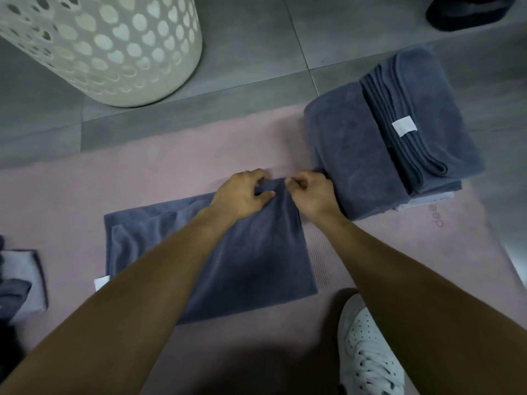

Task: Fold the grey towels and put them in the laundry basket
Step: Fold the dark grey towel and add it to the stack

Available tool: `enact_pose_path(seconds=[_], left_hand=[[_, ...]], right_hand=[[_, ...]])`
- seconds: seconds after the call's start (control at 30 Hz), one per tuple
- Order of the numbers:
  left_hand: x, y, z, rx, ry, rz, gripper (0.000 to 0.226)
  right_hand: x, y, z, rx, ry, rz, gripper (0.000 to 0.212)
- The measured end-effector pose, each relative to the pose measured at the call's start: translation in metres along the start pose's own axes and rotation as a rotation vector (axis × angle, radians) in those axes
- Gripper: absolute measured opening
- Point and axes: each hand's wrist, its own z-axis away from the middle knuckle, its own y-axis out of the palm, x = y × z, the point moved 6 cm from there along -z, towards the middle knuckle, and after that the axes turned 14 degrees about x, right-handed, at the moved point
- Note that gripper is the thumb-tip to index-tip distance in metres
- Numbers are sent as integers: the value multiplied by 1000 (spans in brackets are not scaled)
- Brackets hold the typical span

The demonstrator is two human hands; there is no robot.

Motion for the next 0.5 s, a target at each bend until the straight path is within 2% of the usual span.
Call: enact_pose_path(seconds=[0.1, 0.23, 0.33, 0.5], left_hand=[[-6, 7, -3, 12, -15, -54, 23], [0, 15, 17, -84, 12, -65, 12], [2, 17, 20, -95, 18, -78, 14], [1, 16, 10, -112, -62, -52, 28]], right_hand=[[-13, -2, -2, 63, 45, 1, 18], [-10, 0, -3, 88, 47, -48, 21], [-5, 4, -7, 114, 65, -28, 27], [3, 7, -15, 161, 79, 108, 21]])
